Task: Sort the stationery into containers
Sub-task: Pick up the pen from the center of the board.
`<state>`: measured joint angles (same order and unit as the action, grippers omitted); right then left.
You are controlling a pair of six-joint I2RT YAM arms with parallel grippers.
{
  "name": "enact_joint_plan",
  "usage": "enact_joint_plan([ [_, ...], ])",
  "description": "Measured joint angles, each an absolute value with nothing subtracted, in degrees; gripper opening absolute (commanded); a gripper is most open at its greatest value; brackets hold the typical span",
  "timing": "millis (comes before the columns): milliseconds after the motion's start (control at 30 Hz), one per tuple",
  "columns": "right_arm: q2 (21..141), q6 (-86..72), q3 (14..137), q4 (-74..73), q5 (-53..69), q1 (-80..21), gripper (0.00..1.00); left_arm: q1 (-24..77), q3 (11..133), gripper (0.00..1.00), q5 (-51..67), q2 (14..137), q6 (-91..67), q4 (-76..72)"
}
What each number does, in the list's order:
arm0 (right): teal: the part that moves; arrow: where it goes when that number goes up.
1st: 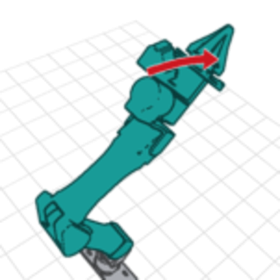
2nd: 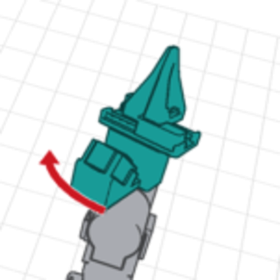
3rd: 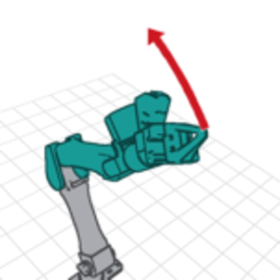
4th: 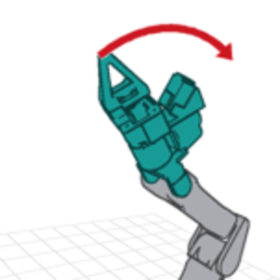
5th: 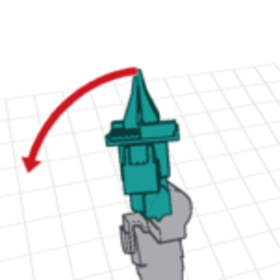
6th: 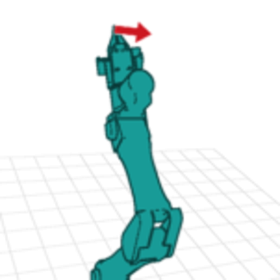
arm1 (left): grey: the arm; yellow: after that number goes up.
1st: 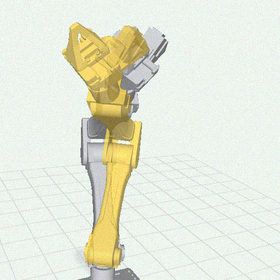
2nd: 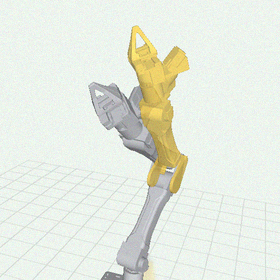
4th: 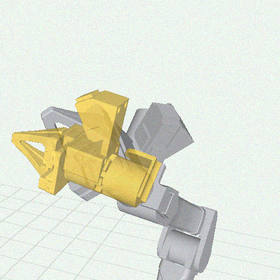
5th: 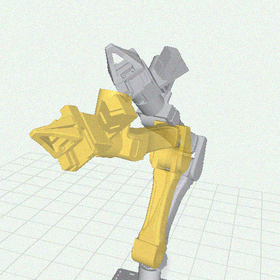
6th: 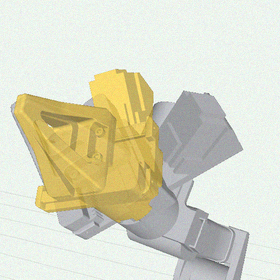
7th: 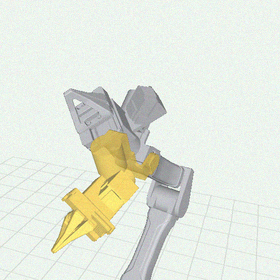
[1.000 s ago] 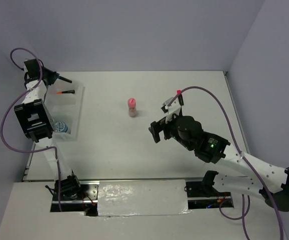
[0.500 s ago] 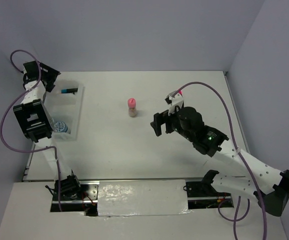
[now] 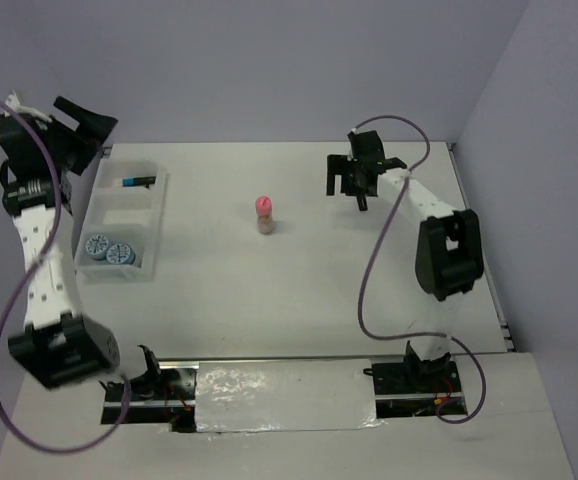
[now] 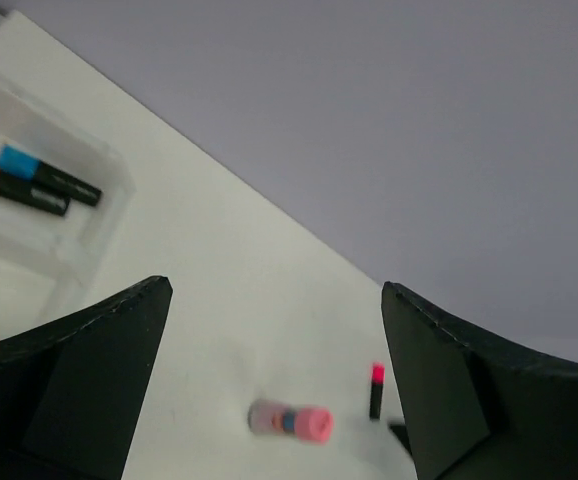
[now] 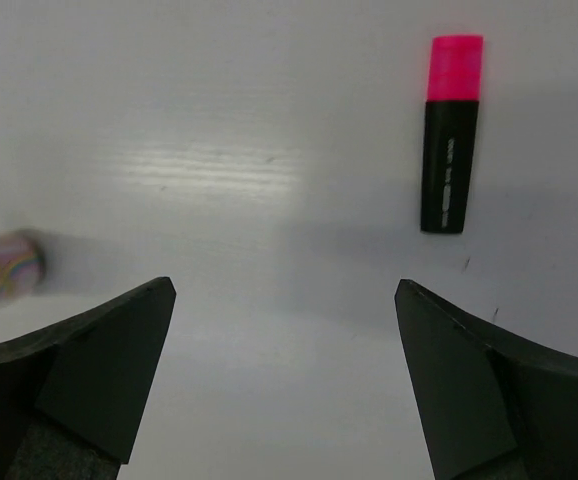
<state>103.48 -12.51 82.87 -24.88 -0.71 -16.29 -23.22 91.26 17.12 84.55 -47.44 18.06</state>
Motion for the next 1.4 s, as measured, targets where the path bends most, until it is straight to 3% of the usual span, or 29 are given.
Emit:
enact_joint_plan([
  [133, 118.69, -11.62, 97.58, -31.09, -2.74, -13.39, 0.96, -16.91, 76.99, 0.99, 18.06, 66.15, -41.63, 19.38],
  [267, 125.38, -11.40, 104.31, -34.48, -3.31, -11.00, 0.96, -14.59, 62.92, 0.99, 19.46, 53.65, -36.47, 20.38],
  [467, 130.80, -9.50, 114.65, -40.51, -2.15, -8.43, 0.91, -14.22, 47.13, 0.99, 18.17, 45.91, -32.45, 21.71],
  [733, 132.79, -8.86, 114.30, -43.66, -0.27, -7.09, 0.76, -14.06, 44.73, 0.99, 15.05, 45.39, -30.11, 22.33],
  [767, 132.84, -8.82, 113.97, -43.94, -0.08, -7.14, 0.69, -14.06, 44.73, 0.99, 14.70, 45.10, -30.00, 22.33],
  [933, 134.23, -8.36, 113.93, -45.95, 0.10, -7.16, 0.58, -14.06, 44.73, 0.99, 13.72, 43.33, -29.80, 22.33],
  [1133, 136.20, -8.71, 116.42, -49.80, -0.45, -7.46, 0.56, -14.06, 44.73, 0.99, 13.74, 43.13, -29.67, 22.33],
  [1167, 136.51, -8.71, 117.10, -50.48, -0.51, -7.46, 0.53, -14.06, 44.73, 0.99, 13.76, 43.13, -29.65, 22.33],
  [1200, 137.05, -8.78, 118.06, -51.46, -0.58, -7.51, 0.43, -14.06, 44.73, 0.99, 13.78, 43.13, -29.54, 22.35],
  [1267, 137.91, -8.84, 119.57, -52.84, -0.78, -7.51, 0.31, -14.06, 44.71, 0.99, 13.91, 43.13, -29.08, 22.33],
  [1400, 137.99, -9.13, 119.44, -52.77, -0.95, -7.55, 0.14, -14.06, 44.71, 0.99, 14.46, 43.13, -28.71, 22.31],
])
